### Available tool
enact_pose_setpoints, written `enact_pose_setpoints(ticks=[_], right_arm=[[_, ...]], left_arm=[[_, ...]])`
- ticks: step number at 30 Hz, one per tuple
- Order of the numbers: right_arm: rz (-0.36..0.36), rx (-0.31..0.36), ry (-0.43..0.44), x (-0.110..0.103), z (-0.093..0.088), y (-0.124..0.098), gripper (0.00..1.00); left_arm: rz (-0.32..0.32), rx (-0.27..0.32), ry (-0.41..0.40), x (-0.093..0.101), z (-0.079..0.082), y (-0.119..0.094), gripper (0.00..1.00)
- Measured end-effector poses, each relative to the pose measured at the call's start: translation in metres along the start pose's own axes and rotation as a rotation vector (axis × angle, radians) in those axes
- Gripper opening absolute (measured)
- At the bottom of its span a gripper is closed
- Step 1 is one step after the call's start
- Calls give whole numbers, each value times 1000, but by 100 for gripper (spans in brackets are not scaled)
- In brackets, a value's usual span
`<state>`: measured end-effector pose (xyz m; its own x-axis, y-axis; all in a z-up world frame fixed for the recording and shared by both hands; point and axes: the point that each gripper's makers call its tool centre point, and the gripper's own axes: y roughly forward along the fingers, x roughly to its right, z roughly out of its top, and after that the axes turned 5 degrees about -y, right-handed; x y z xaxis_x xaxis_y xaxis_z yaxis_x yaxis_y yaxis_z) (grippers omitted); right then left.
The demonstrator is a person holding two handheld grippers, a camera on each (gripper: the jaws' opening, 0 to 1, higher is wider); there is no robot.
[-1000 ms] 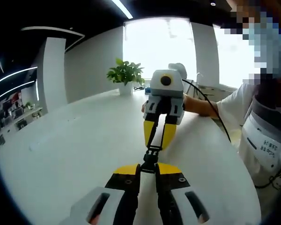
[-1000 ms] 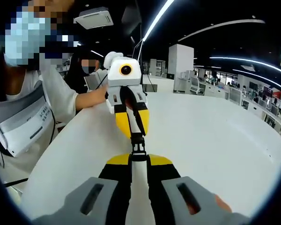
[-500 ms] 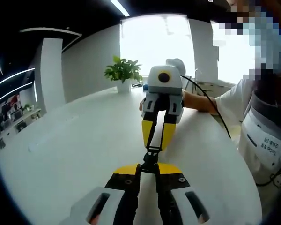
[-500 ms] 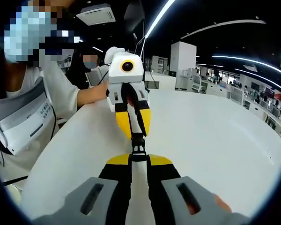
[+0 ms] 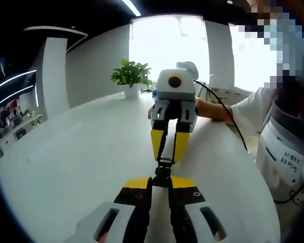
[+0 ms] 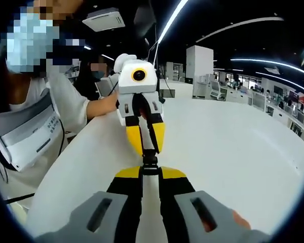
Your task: Snap the two parts of the plastic buckle together until the buckle closes and remains connected.
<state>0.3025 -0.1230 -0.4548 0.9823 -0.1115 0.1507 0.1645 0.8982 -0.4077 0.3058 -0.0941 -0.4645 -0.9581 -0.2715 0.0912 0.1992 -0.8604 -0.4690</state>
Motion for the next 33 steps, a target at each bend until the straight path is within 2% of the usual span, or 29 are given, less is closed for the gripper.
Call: enact_pose_setpoints(ticks=[8, 11, 15, 21, 28, 33], right_arm=[[9, -9, 9, -2, -5, 3, 11], [21, -39, 7, -5, -12, 8, 11], [25, -62, 2, -6, -17, 10, 11], [16, -48, -8, -6, -11, 8, 11], [26, -66, -6, -8, -16, 10, 11], [39, -62, -16, -10, -16, 11, 12]], left_arm=[[-9, 17, -20, -1, 4, -4, 11], [-10, -18, -11, -1, -3, 0, 11], [-11, -34, -4, -2, -6, 2, 11], [-15, -37, -13, -2, -7, -1, 11], [-17, -73, -5, -1, -16, 3, 12], [-47, -78, 7, 3, -18, -1, 14]])
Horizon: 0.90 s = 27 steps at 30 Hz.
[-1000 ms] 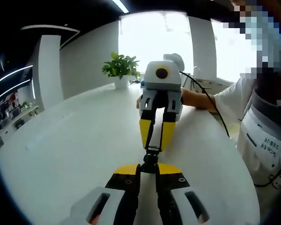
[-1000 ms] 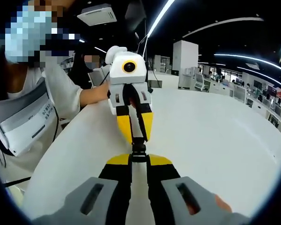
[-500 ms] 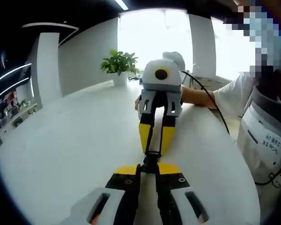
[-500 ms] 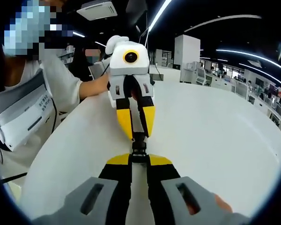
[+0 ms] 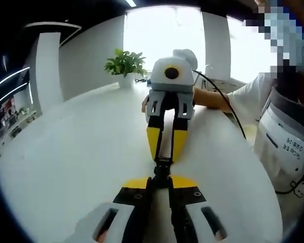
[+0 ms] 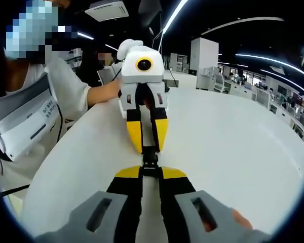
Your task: Snap the two parts of the plastic buckle together until the buckle closes and remains connected.
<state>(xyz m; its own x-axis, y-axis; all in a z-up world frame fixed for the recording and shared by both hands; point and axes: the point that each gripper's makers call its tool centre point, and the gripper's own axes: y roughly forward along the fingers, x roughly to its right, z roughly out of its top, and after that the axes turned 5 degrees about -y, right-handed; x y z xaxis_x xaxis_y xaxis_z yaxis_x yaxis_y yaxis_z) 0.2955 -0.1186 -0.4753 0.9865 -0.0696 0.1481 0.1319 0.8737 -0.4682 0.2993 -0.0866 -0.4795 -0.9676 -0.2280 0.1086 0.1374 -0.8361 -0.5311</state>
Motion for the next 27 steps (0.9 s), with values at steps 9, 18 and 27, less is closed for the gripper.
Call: enact_pose_setpoints(ticks=[9, 18, 27], right_arm=[[-4, 1, 9, 3, -1, -1, 13], [-2, 8, 12, 3, -1, -1, 11], [-7, 13, -11, 4, 0, -2, 10]], left_arm=[[5, -8, -6, -3, -2, -3, 18], [-15, -7, 12, -2, -1, -1, 12], [-27, 3, 11, -3, 1, 2, 10]])
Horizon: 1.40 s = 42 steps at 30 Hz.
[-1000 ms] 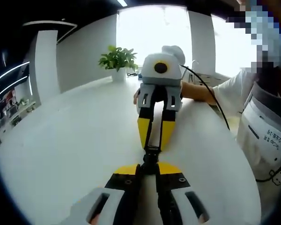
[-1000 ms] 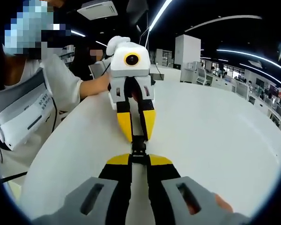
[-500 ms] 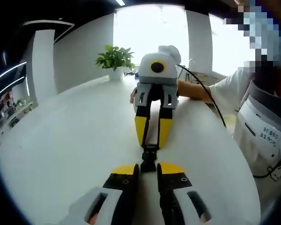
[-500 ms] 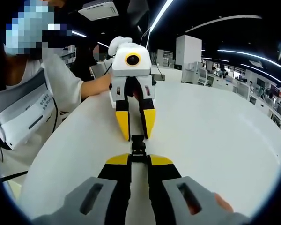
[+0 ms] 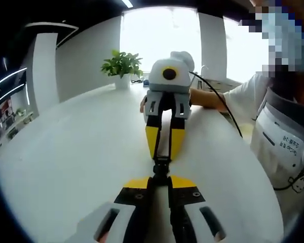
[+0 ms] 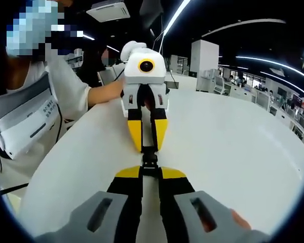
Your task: Snap the two parts of the plastic buckle together until the buckle closes and remains connected.
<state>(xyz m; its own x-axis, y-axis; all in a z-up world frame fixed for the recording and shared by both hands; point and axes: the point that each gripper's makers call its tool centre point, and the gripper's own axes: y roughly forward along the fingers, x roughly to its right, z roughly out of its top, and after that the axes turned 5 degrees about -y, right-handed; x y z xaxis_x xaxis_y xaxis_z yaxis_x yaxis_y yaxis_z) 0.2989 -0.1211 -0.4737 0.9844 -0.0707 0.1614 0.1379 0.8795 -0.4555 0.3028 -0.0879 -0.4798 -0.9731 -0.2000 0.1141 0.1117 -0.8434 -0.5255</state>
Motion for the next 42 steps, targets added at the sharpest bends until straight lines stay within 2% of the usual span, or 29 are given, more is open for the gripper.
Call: enact_pose_setpoints(ticks=[5, 6, 21, 25, 28, 35, 40, 41, 42], right_arm=[[11, 1, -21, -2, 1, 0, 10], [9, 3, -49, -3, 2, 0, 10], [55, 31, 4, -6, 2, 3, 9], [81, 47, 17, -7, 1, 3, 9], [127, 51, 21, -13, 2, 3, 9], [176, 60, 6, -21, 5, 6, 8], [155, 57, 30, -22, 6, 9, 8], [153, 57, 47, -22, 7, 12, 8], [151, 46, 45, -22, 5, 11, 8]], left_arm=[[-17, -3, 25, 1, 1, 0, 10], [-17, -7, 38, 3, 0, 0, 10], [-50, -24, 52, 9, -1, 1, 9], [-71, -19, 39, 8, -1, 0, 9], [-97, -28, 50, 13, -2, 0, 9], [-145, -35, 66, 23, -6, 2, 9], [-123, -36, 57, 25, -5, 5, 9], [-123, -79, 59, 25, -12, 6, 9], [-112, -59, 61, 26, -10, 5, 9]])
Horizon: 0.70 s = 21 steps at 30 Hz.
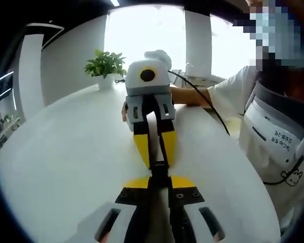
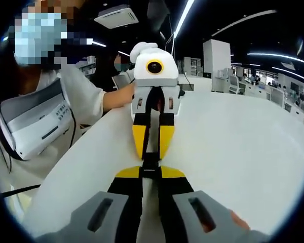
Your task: Snap the two parts of the plastic buckle together until the buckle closes and remains connected.
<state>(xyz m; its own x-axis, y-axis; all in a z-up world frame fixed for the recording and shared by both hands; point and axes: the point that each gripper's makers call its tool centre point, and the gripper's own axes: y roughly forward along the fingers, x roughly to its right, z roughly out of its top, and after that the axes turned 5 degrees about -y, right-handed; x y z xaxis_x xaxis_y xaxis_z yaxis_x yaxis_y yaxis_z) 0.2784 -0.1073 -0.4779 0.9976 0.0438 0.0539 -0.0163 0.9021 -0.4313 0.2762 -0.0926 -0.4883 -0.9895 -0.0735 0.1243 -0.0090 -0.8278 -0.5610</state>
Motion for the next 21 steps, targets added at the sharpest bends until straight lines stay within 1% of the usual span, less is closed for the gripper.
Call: enact_pose_setpoints(ticks=[2, 4, 7, 9, 13, 14, 18, 19, 21], right_arm=[[-8, -10, -12, 0, -1, 1, 8], [-10, -9, -10, 2, -2, 1, 8], [-9, -5, -9, 4, -1, 1, 9], [-11, -5, -6, 5, -1, 1, 9], [-19, -10, -1, 6, 0, 1, 9], [-22, -8, 5, 6, 1, 0, 9], [-25, -8, 4, 7, 1, 0, 10], [-32, -10, 3, 7, 2, 0, 10], [-34, -9, -8, 7, 2, -1, 10]], left_arm=[[12, -4, 4, 0, 1, 1, 9], [15, -6, 6, -5, 6, -4, 9], [13, 1, -4, 3, 2, 1, 9], [12, 6, -7, -1, 5, -1, 9], [10, 18, -23, 0, 5, 0, 10], [6, 22, -39, -8, 8, -4, 10], [11, 21, -35, -9, 8, -4, 10], [13, 23, -32, -7, 8, -4, 10], [7, 33, -38, -12, 9, -7, 10]])
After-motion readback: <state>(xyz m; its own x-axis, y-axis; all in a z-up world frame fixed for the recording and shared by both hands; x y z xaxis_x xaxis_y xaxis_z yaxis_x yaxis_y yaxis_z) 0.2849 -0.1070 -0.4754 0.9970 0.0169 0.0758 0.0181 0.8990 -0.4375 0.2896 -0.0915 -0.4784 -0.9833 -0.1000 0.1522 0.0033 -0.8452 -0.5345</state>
